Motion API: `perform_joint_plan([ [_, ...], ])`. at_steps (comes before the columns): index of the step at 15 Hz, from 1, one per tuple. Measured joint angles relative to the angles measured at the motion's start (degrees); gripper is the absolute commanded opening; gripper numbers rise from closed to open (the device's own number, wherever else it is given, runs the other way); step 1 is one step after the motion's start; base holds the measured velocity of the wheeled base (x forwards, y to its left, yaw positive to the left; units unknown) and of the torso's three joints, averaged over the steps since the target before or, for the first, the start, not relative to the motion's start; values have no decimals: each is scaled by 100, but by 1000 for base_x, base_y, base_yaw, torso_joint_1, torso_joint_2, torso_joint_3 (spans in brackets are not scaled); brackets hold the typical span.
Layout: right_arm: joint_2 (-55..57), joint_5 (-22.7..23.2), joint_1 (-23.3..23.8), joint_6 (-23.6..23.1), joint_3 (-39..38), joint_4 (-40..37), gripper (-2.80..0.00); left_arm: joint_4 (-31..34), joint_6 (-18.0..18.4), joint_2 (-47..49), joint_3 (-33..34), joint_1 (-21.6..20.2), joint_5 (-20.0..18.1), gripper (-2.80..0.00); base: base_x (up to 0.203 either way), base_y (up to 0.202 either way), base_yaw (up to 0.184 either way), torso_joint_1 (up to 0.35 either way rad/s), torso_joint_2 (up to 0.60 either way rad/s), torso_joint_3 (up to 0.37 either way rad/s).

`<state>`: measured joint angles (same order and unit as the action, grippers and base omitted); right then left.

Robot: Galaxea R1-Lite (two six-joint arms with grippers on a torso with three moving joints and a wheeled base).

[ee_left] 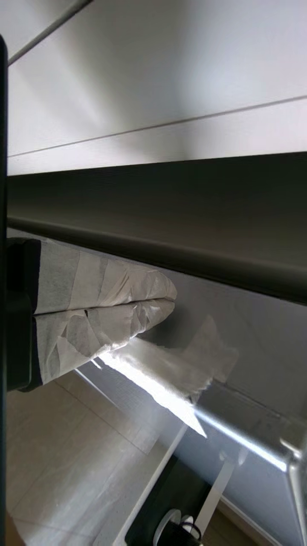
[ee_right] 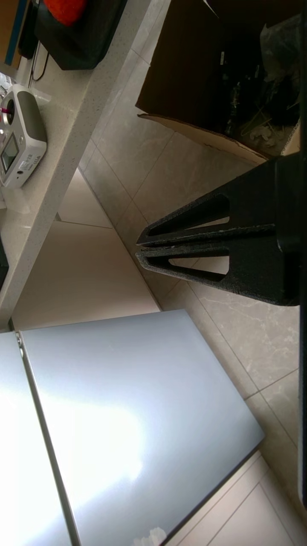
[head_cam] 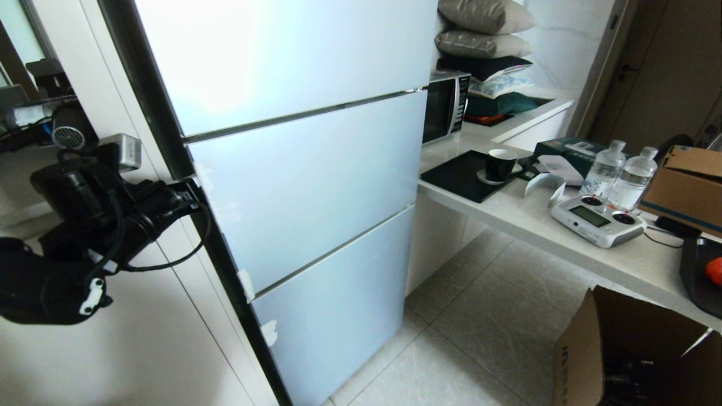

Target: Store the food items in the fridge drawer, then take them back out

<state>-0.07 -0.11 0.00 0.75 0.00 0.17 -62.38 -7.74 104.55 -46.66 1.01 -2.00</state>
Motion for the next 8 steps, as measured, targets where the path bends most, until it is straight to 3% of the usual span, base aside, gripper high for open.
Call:
perform_joint_plan([
  [8,0,-3,0,4,0,1,-280,-249,-80,31,171,162,-500,-280,0,0,0,0,0,0],
])
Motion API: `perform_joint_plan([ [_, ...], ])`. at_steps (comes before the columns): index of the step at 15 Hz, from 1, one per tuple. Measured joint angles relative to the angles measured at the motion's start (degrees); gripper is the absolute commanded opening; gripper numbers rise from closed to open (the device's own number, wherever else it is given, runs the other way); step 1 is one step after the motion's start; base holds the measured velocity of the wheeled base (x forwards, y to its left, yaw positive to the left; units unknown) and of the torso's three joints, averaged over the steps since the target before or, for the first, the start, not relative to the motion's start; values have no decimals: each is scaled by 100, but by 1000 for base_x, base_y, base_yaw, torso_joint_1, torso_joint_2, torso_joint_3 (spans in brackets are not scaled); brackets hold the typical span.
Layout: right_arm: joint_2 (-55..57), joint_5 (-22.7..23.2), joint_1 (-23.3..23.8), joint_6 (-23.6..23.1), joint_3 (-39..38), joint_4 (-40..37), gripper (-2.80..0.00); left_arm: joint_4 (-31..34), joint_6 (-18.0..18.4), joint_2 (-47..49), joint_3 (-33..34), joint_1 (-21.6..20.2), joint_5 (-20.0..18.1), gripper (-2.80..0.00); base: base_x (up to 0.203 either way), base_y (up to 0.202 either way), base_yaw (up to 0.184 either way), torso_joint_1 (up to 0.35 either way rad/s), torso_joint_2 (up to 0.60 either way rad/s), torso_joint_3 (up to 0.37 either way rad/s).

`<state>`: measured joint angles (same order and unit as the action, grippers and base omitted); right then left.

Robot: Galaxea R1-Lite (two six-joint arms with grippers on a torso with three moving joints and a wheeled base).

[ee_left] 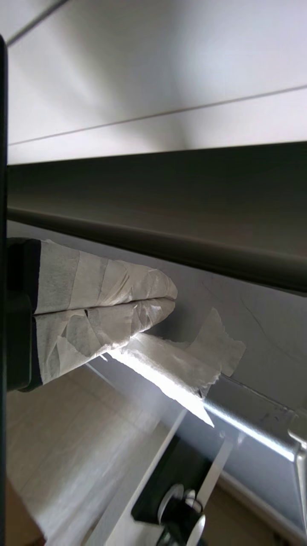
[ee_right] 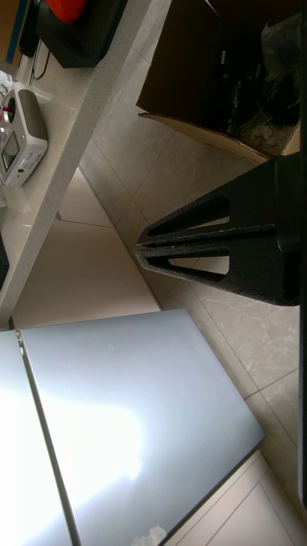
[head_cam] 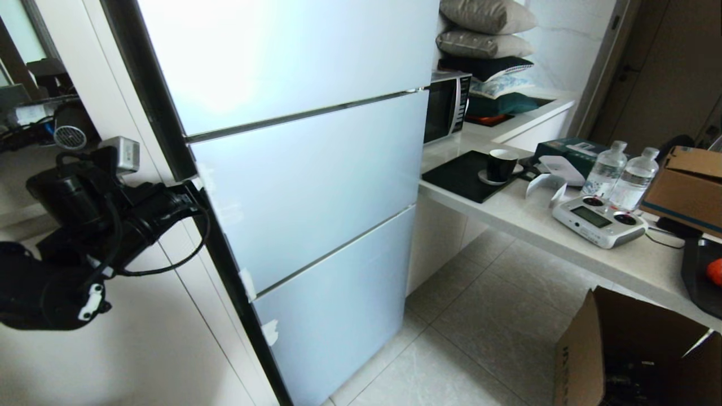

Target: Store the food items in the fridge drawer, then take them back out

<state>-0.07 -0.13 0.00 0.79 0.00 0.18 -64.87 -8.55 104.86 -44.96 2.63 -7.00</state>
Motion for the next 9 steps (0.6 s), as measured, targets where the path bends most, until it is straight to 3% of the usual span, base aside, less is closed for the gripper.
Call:
perform_joint_plan([
  [3,0,2,0,-2,0,-2,-280,-249,-10,150,-25,30,-250,-280,0,0,0,0,0,0],
  [9,0,3,0,-2,0,-5,-280,-357,-9,112,182,206,-327,-280,0,0,0,0,0,0],
])
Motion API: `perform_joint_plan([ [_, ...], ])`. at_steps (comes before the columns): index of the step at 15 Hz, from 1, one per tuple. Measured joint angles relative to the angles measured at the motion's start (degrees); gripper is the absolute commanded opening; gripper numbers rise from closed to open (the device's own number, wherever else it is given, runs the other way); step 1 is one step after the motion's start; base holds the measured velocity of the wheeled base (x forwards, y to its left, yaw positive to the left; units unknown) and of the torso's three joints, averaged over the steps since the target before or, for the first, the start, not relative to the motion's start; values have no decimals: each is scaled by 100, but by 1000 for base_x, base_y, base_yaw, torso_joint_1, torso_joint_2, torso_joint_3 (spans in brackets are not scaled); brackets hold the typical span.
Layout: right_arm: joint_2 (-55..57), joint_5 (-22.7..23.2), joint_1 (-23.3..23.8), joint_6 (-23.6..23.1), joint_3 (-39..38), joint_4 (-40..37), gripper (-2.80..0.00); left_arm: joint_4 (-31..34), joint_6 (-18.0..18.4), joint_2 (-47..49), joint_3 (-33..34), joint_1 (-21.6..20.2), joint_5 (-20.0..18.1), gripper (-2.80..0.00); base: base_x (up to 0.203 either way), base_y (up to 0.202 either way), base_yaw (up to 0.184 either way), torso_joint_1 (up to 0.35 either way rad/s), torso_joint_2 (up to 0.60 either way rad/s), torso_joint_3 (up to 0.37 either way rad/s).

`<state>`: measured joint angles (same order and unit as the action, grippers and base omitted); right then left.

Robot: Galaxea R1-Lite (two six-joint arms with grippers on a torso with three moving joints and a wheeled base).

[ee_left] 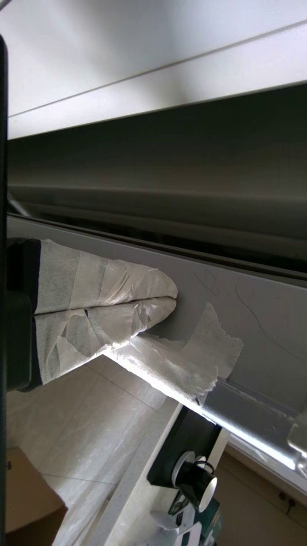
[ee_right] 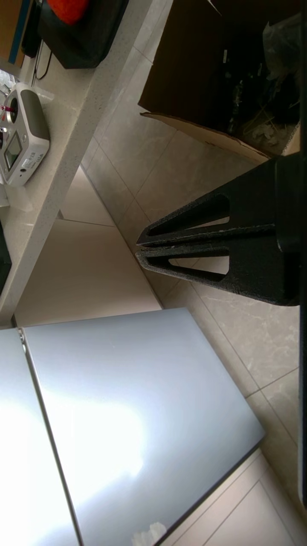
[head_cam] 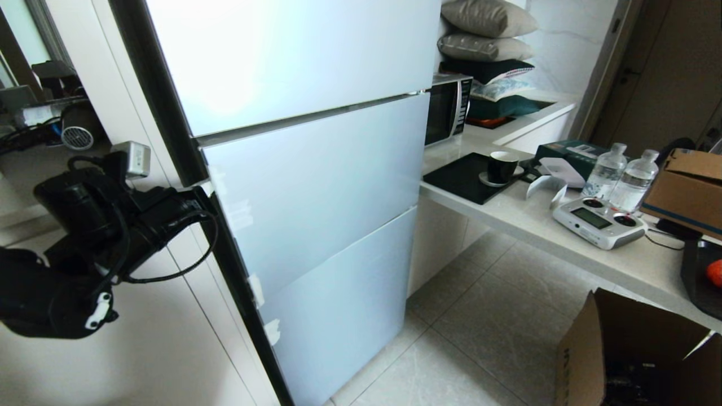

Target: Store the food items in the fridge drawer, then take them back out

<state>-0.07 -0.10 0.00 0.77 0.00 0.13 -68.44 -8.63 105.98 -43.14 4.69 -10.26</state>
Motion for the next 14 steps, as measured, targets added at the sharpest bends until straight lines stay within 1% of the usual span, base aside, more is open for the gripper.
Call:
perform_joint_plan([
  [5,0,-1,-2,4,2,2,-280,-57,6,-354,436,128,-16,-280,0,0,0,0,0,0],
  [8,0,-1,0,1,0,2,-280,-344,17,-617,912,195,-43,-280,0,0,0,0,0,0],
  [11,0,-1,0,0,0,2,-280,-646,45,-757,1287,416,-18,-280,0,0,0,0,0,0],
  [14,0,-2,0,1,0,2,-280,-750,62,-885,1554,722,-2,-280,0,0,0,0,0,0],
])
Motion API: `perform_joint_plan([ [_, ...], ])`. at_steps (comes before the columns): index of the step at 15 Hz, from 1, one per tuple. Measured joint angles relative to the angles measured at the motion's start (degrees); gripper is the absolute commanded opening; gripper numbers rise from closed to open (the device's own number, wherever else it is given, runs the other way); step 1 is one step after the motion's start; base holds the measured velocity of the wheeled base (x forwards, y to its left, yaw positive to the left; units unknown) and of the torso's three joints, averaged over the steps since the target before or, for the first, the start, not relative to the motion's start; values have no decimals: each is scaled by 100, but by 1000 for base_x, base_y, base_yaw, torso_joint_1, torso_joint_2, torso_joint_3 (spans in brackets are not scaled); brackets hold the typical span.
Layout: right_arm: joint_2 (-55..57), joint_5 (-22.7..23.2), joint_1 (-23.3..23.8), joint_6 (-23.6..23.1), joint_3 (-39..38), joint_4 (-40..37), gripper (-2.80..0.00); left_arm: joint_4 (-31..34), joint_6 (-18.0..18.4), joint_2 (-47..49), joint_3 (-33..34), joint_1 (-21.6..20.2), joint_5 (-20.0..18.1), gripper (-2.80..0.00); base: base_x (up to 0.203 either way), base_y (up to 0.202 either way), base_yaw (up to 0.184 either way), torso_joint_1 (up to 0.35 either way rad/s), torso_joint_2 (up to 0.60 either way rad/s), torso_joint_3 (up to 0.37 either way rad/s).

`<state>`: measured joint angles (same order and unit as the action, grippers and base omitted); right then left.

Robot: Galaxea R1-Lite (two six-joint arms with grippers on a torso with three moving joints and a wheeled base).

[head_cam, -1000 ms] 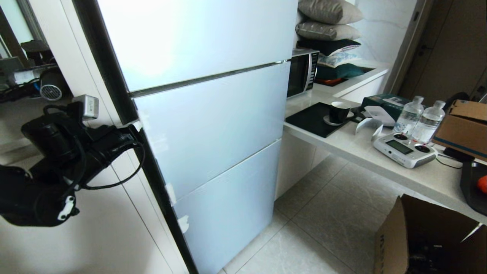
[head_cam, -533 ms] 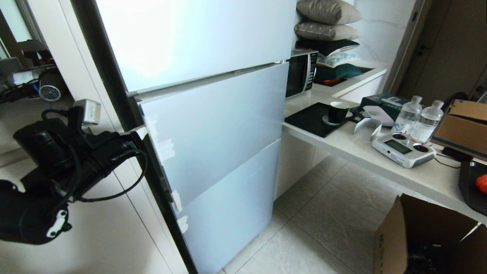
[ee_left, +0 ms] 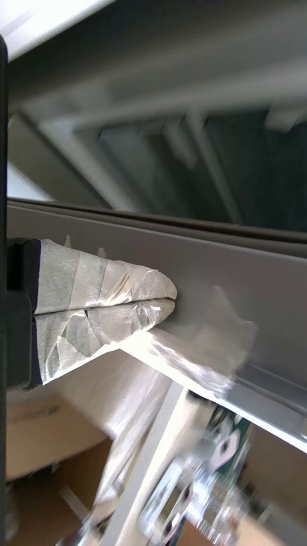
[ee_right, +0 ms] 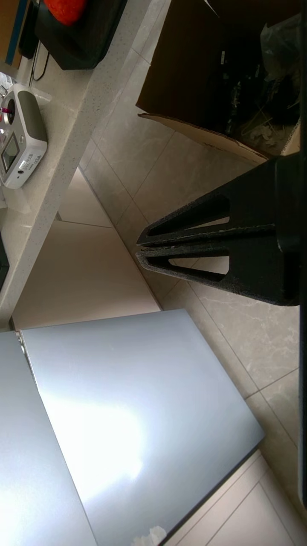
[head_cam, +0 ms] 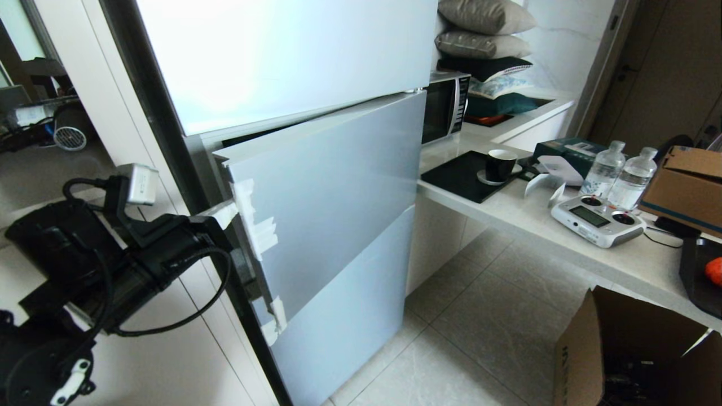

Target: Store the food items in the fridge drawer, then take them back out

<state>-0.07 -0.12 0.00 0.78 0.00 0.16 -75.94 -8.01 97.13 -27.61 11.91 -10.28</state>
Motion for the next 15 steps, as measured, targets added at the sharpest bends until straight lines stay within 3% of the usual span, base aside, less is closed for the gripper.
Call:
perform_joint_plan([
  [6,0,2,0,1,0,0,-280,2,23,-557,475,883,51,-280,0,0,0,0,0,0],
  [10,0,1,0,-1,0,0,-280,5,285,-889,701,1255,115,-280,0,0,0,0,0,0],
  [13,0,3,0,-1,0,0,-280,47,427,-1310,1016,1278,543,-280,0,0,0,0,0,0],
  [15,0,3,0,1,0,0,-280,138,863,-1709,1266,1256,1226,-280,0,0,0,0,0,0],
])
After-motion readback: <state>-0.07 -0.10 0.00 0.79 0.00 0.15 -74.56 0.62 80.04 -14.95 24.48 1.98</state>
